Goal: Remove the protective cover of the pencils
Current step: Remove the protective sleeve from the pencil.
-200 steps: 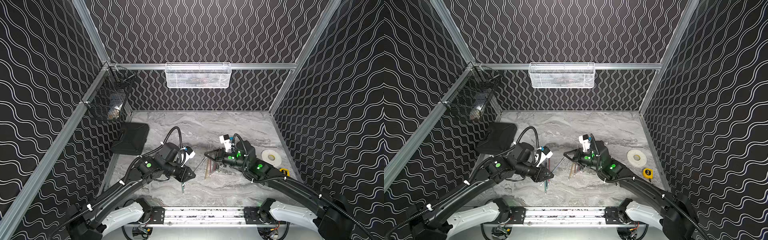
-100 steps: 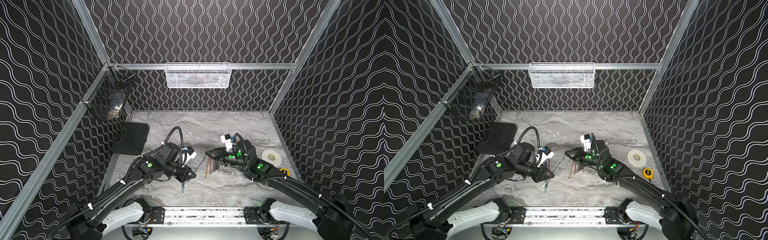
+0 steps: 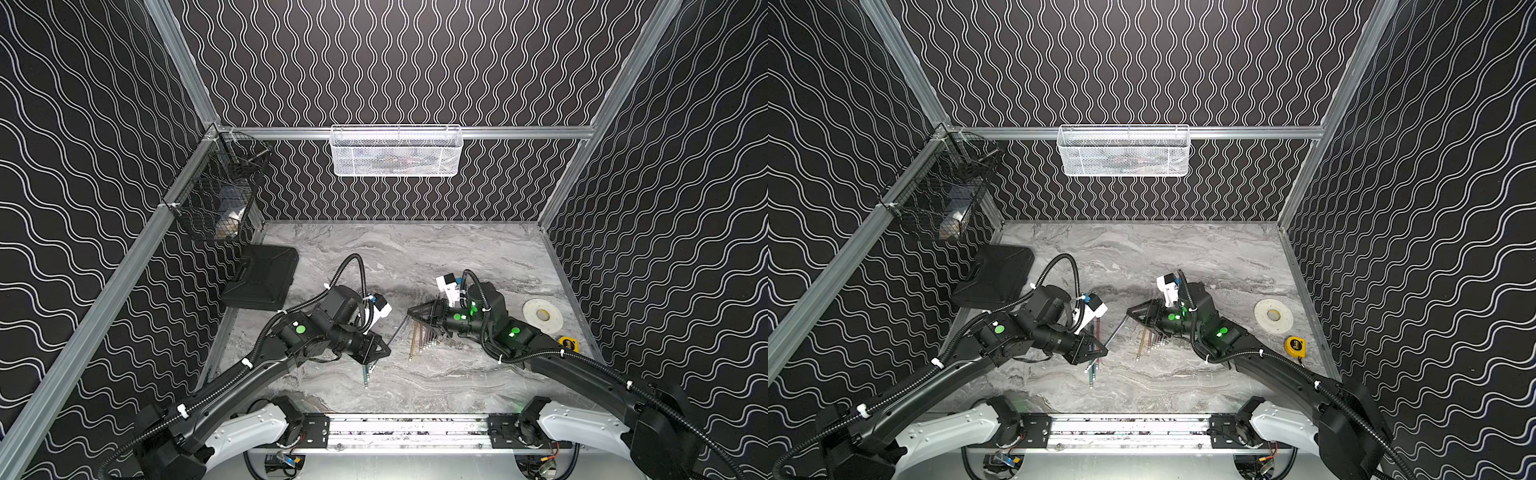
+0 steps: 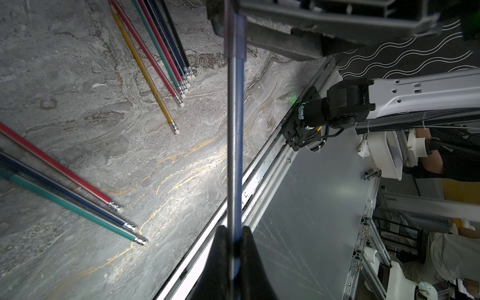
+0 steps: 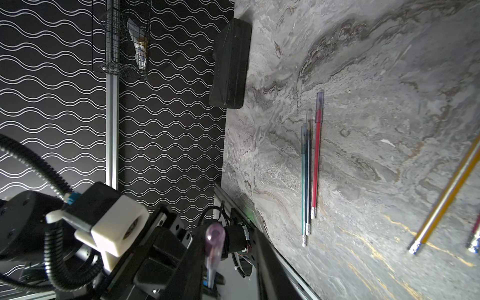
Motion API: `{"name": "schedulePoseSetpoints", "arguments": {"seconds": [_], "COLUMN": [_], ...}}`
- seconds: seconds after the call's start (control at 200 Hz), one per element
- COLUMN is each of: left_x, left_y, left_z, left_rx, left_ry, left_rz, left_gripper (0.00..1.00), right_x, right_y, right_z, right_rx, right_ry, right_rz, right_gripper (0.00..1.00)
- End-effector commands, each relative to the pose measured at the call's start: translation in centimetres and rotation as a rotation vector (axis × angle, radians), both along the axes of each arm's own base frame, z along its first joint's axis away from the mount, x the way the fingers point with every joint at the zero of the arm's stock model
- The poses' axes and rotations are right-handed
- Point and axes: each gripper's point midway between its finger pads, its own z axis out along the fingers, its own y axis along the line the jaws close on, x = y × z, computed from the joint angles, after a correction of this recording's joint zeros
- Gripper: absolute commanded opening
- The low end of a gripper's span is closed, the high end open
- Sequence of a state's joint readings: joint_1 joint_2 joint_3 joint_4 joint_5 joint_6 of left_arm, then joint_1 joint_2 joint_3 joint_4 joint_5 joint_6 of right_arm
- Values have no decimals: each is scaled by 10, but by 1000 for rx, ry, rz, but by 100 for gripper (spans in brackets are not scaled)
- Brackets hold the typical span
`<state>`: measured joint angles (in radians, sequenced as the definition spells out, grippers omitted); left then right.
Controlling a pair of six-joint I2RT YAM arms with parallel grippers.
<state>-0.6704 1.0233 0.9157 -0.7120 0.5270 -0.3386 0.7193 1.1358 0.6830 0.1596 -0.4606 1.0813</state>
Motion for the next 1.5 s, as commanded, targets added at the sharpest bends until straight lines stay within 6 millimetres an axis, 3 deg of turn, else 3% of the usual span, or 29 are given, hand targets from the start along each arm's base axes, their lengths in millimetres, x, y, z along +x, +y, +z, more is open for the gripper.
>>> {"name": "schedulePoseSetpoints", "arguments": {"seconds": [0.0,0.175,0.43,0.655,1.091,1.491], "left_x": [1,2,1,0,-1,-4], "left_y": [-2,-2,-2,-2,-4,-8], "left_z": [1,1,1,2,2,1], "left_rx": [-6,-5,-7,-13,-20,-31], "left_ry": [-10,-9,-8,-7,-3,12], "left_rz": [-9,-9,-10,-14,-23,-44], "left_gripper": [0,0,0,0,0,0], "right_x": [3,6,9,15,38,52], "right_y": [4,8,7,-11,-62,-73], "right_z": [13,17,13,9,-6,6], "right_rx": [33,41,31,-28,0,-16], "right_ry": [-28,-30,-18,-25,49,33], "right_rz": [5,12,-11,-93,-224,-238], "right_gripper": [32,31,18,11,7,7]}}
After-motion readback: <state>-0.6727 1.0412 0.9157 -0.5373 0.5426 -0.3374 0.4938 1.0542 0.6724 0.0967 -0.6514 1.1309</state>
